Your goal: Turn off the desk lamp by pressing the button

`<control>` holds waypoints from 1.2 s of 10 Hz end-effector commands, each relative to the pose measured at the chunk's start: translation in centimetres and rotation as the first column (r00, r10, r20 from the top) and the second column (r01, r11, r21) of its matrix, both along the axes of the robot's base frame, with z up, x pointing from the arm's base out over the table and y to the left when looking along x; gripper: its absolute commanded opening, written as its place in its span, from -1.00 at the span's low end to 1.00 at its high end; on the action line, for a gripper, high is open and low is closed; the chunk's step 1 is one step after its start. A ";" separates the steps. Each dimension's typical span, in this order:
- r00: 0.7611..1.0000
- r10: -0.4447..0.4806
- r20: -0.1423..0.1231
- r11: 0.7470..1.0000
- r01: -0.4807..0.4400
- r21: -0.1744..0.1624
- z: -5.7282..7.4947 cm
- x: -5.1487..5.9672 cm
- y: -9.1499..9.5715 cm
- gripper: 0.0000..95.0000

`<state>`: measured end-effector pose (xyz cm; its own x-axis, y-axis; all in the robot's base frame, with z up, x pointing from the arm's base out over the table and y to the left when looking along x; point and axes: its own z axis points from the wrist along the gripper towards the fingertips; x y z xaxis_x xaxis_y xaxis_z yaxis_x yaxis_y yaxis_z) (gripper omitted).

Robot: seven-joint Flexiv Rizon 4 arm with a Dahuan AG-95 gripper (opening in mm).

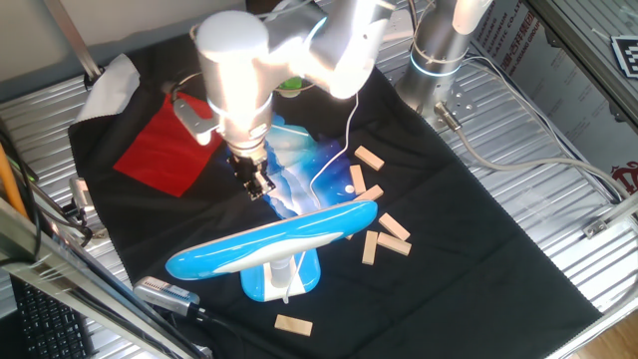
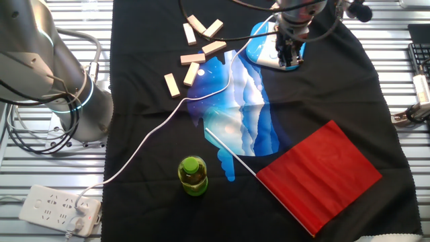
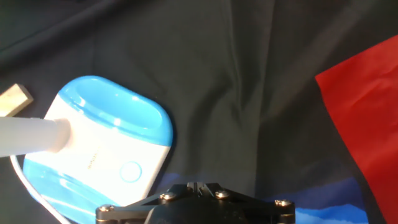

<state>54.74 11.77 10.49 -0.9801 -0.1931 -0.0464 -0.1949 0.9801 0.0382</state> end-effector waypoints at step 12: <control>0.997 -0.079 0.013 0.996 0.079 0.032 -0.8 0.0 5.7 -1.00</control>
